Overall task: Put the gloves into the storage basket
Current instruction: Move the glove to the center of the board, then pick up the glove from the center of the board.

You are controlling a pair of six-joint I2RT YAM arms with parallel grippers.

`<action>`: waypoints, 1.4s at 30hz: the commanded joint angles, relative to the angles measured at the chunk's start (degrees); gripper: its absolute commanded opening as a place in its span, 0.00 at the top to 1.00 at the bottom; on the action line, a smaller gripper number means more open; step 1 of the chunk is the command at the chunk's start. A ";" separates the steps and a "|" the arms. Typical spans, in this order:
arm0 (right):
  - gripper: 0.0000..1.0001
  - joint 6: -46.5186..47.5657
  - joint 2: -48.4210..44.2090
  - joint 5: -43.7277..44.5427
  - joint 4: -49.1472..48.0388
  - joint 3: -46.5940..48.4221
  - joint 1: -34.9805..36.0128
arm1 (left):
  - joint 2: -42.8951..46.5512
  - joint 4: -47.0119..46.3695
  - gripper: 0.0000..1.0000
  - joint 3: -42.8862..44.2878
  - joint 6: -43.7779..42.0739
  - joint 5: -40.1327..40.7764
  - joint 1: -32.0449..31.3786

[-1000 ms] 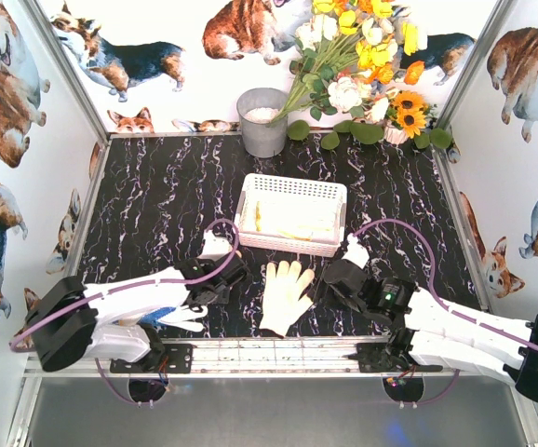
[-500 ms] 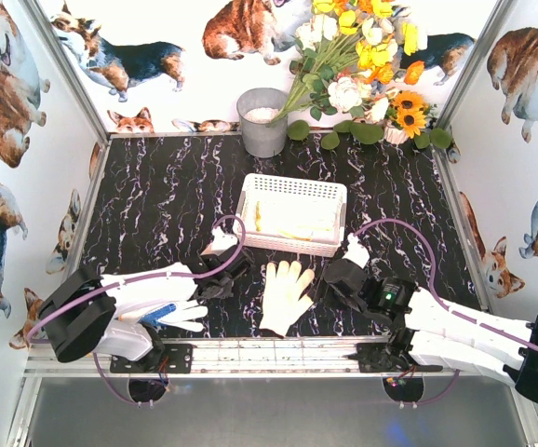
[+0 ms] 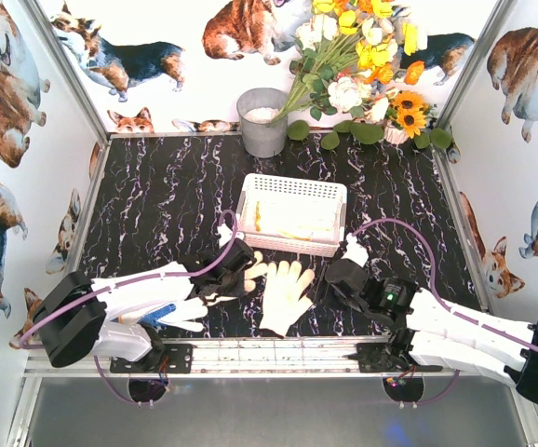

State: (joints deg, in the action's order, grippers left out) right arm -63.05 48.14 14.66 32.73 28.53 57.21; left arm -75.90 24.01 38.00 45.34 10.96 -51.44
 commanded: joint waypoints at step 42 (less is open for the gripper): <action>0.50 -6.88 18.75 -13.28 -27.68 -1.26 0.91 | 13.31 -20.30 0.45 -12.85 4.20 -17.73 9.28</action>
State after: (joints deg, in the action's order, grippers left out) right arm -68.23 64.62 1.78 10.72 25.71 57.76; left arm -60.86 10.57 26.22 51.31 -0.49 -44.36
